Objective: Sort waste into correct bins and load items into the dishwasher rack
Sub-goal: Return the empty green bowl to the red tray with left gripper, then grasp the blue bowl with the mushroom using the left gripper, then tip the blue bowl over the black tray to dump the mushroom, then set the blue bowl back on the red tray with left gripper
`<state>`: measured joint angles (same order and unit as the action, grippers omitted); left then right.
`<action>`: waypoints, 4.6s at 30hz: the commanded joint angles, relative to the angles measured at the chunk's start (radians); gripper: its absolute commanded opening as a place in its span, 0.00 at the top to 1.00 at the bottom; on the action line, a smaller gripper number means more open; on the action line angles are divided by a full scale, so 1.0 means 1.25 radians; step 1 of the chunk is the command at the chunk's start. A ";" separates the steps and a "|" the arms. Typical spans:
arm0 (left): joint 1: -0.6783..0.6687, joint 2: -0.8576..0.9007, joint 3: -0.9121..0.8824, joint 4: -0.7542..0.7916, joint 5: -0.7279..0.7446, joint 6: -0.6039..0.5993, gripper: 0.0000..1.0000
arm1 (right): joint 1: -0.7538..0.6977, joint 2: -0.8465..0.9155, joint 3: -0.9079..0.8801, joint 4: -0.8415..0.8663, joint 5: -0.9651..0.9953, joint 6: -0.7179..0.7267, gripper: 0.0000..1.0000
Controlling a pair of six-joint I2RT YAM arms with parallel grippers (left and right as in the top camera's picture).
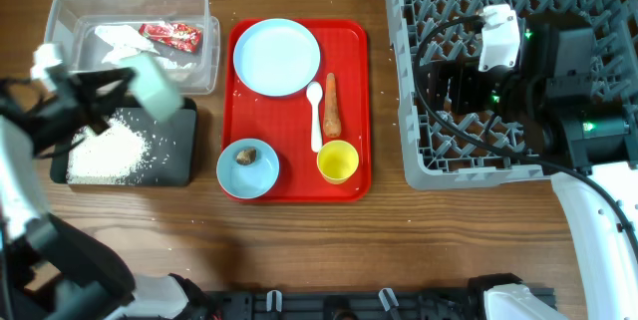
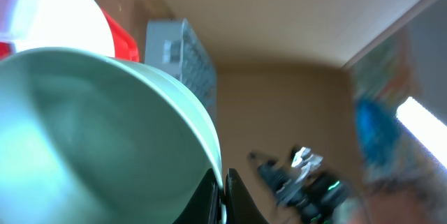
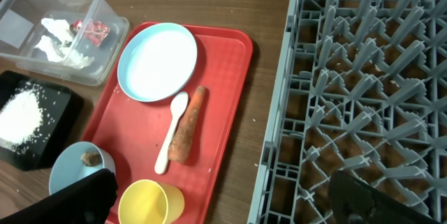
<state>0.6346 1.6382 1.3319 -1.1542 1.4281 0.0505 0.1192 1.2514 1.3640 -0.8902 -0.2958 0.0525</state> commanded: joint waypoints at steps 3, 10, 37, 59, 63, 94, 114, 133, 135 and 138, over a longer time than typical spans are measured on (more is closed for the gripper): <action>-0.281 -0.072 -0.002 0.150 -0.187 -0.068 0.96 | 0.004 0.002 0.002 0.005 -0.016 0.009 0.00; -0.721 -0.062 -0.002 0.317 -0.883 -0.260 0.96 | 0.004 0.002 0.002 0.004 -0.016 0.009 0.00; -0.998 0.074 0.057 0.023 -1.259 -0.363 0.28 | 0.004 0.028 0.002 -0.013 -0.016 0.008 0.00; -0.998 0.076 -0.274 0.246 -1.242 -0.401 0.96 | 0.004 0.081 0.002 -0.031 -0.016 0.023 0.00; -0.997 0.051 -0.244 0.204 -1.235 -0.407 0.96 | 0.004 0.081 0.002 -0.031 -0.016 0.023 0.00; 0.067 0.236 -0.095 0.190 0.056 0.107 0.96 | 0.004 0.081 0.002 -0.016 -0.016 0.024 0.00; -0.056 -0.049 -0.096 0.164 -0.109 0.015 0.96 | 0.004 0.081 0.002 -0.015 -0.016 0.024 0.00; -0.768 -0.262 -0.260 0.123 -1.064 -0.323 0.96 | 0.004 0.081 0.002 -0.007 -0.016 0.023 0.00; -0.821 -0.259 -0.323 0.211 -1.065 -0.323 0.96 | 0.004 0.081 0.002 -0.005 -0.016 0.023 0.00; -0.888 -0.236 -0.377 0.330 -1.106 -0.326 0.96 | 0.004 0.082 0.002 -0.006 -0.016 0.024 0.00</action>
<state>-0.4034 1.3193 0.9134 -0.8349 0.1272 -0.3313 0.1192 1.3437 1.3640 -0.9016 -0.2996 0.0677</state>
